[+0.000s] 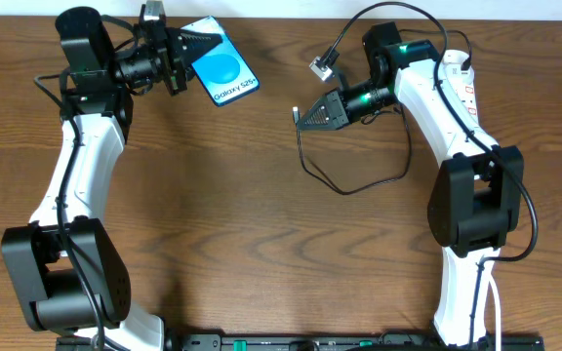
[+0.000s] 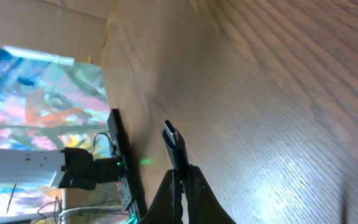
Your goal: Plug charger to phone and switch on socket
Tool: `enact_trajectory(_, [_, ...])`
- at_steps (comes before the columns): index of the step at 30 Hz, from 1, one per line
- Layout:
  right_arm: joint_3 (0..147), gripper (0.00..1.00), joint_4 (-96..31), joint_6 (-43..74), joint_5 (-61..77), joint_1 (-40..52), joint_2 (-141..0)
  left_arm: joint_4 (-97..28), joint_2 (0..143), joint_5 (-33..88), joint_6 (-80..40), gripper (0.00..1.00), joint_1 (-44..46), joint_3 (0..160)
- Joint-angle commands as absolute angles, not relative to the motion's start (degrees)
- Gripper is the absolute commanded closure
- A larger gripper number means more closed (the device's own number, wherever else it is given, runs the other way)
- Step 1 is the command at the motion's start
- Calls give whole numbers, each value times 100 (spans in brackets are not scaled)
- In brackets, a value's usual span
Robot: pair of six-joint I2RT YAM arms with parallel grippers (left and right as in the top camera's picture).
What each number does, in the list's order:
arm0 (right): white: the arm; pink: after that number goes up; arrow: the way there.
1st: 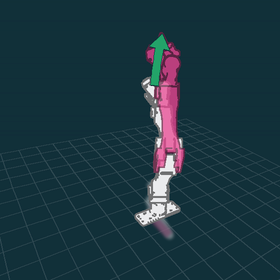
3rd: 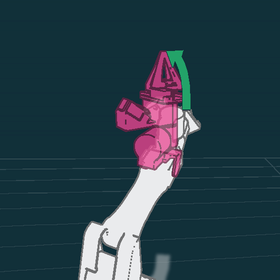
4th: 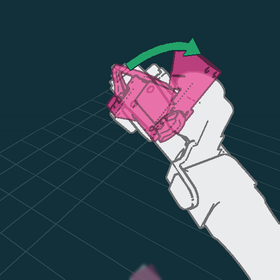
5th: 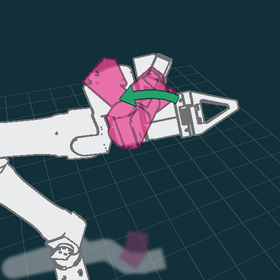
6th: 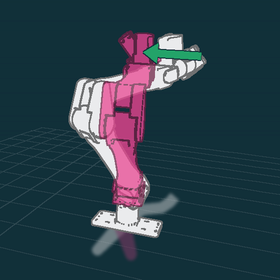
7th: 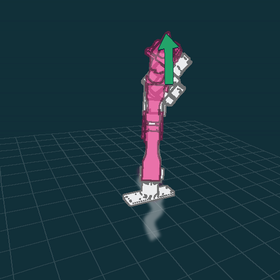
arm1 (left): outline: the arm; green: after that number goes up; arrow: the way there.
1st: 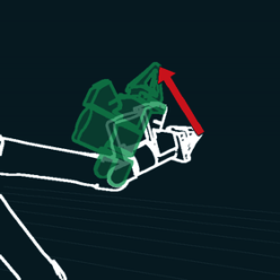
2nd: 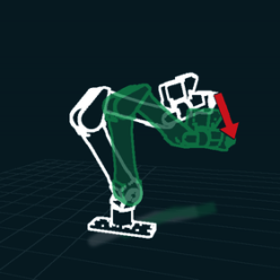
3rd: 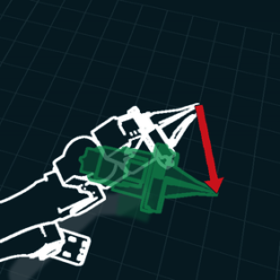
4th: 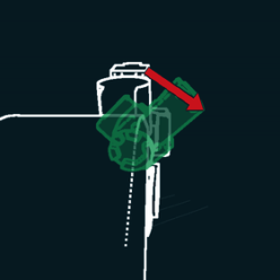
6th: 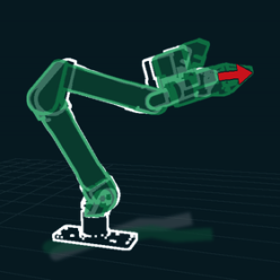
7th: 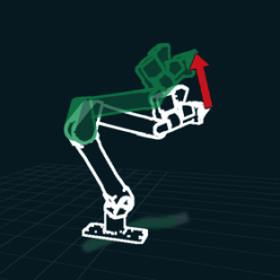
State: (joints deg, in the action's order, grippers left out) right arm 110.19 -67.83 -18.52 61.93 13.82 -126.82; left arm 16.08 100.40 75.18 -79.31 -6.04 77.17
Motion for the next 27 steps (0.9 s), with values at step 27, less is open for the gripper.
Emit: enact_trajectory(27, [10287, 99, -5566, 1503, 934, 3013, -12608, 1592, 11004, 9013, -5426, 93, -668, 7741])
